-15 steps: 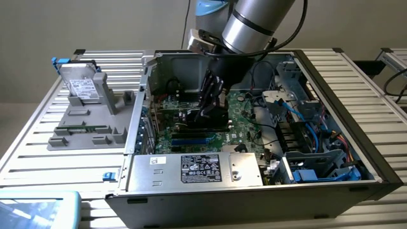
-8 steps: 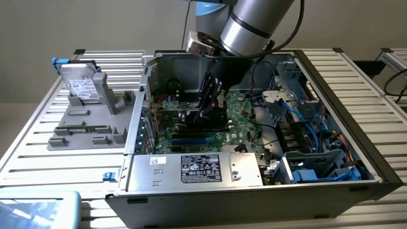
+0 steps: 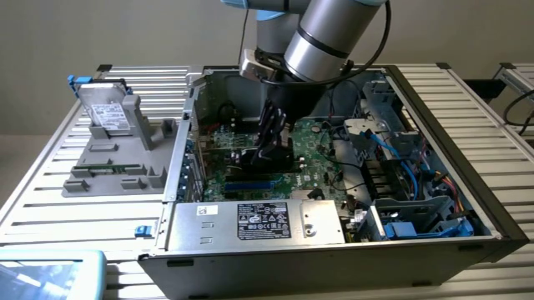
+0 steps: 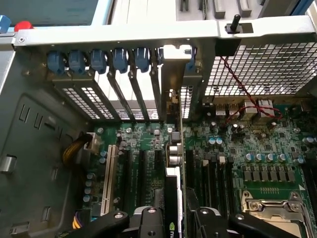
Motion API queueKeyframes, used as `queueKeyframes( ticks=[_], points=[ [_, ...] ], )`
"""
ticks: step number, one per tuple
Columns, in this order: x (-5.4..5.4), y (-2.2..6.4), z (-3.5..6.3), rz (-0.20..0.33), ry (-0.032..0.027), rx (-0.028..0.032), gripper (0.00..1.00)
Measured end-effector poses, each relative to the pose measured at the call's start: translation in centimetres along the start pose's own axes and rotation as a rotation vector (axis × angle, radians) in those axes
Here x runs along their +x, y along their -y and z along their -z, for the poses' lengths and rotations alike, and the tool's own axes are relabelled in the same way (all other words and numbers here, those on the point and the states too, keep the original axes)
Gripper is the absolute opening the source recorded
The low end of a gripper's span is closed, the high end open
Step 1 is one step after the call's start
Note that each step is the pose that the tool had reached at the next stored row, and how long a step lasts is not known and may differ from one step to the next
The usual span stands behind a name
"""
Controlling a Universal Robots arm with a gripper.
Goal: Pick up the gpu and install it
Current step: 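Insert the gpu into the slot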
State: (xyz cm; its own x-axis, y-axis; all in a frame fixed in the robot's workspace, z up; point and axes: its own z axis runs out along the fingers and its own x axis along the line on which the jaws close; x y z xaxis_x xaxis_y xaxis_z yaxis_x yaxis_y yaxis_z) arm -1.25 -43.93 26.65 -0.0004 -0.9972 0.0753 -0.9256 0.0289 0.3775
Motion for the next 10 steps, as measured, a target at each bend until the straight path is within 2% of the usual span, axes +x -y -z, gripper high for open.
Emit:
queueKeyframes(
  ticks=[4,10],
  points=[
    [0.01,0.15,-0.52,-0.002,0.0007,-0.0003,0.28],
    [0.41,0.05,-0.78,-0.003,0.0017,-0.0003,0.28]
  ],
)
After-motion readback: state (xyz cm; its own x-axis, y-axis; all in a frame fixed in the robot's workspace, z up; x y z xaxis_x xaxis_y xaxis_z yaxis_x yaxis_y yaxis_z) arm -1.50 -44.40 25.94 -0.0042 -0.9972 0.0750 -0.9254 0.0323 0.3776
